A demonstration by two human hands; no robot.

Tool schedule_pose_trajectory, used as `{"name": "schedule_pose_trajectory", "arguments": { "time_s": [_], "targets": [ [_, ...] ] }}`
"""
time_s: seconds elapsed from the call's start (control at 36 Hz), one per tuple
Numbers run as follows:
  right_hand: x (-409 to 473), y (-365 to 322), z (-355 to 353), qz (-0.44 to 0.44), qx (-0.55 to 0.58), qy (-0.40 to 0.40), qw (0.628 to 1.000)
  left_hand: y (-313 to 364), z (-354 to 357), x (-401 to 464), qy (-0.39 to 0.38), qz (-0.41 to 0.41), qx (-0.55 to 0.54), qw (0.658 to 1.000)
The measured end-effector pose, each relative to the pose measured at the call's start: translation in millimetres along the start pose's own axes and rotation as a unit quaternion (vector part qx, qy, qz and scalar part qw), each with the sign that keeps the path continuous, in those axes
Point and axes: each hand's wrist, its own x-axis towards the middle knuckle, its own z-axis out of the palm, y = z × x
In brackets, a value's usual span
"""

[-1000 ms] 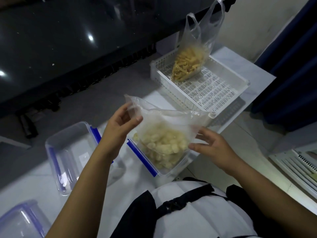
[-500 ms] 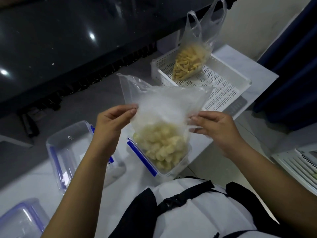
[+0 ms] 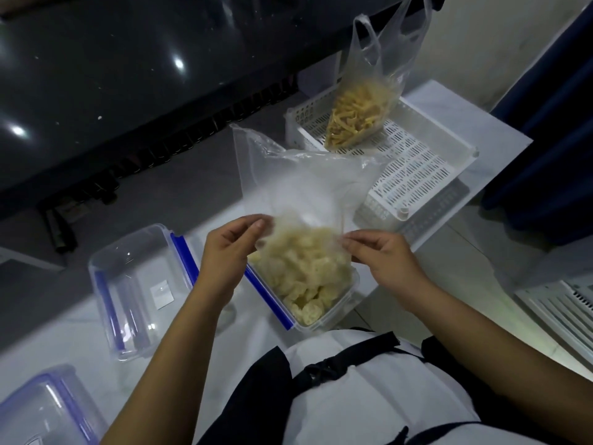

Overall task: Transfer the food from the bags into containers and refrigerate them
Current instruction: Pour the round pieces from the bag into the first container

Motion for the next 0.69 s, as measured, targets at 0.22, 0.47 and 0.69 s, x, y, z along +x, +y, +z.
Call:
{"name": "schedule_pose_trajectory", "arguments": {
  "time_s": [0.22,0.47,0.69],
  "targets": [
    [17,-10,12,0.021,0.008,-0.058,0.998,13,-11,-2,0.017,0.006,-0.063,0.998],
    [30,-13,13,0.014,-0.046,-0.129,0.991,12,-16,-5,0.055,0.006,-0.08,0.995],
    [33,-25,15,-0.015,-0.055,-0.195,0.979,11,-16,-5,0.075,0.006,-0.101,0.992]
  ]
}}
